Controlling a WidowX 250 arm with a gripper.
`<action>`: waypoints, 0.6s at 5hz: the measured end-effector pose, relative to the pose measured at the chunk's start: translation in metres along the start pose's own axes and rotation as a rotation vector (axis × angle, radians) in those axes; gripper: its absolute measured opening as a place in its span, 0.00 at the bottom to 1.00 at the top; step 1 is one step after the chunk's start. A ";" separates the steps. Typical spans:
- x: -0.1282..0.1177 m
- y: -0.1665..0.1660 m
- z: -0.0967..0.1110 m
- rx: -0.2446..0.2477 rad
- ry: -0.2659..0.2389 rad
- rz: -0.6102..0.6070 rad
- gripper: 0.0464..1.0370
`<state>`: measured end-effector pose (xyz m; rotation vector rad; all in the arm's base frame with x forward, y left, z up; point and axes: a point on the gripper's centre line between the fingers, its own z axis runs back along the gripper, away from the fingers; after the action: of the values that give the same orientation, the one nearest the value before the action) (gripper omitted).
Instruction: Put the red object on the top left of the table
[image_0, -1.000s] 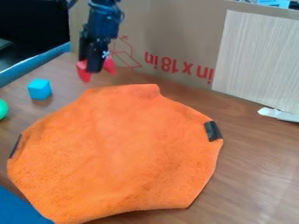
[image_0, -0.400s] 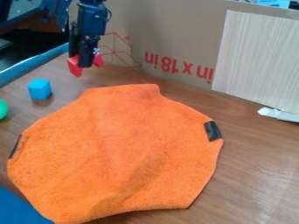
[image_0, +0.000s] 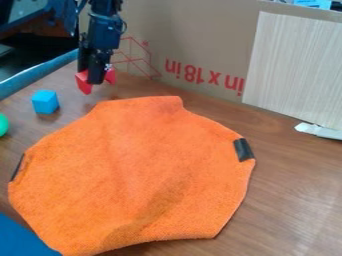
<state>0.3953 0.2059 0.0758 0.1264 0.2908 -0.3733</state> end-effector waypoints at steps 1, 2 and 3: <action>-0.001 -0.005 -0.014 -0.021 0.028 -0.015 0.73; -0.003 -0.008 -0.021 -0.037 0.048 -0.022 0.95; -0.009 -0.010 -0.008 -0.015 0.014 -0.019 0.96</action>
<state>0.3818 0.2009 0.0706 0.1114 0.3086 -0.3892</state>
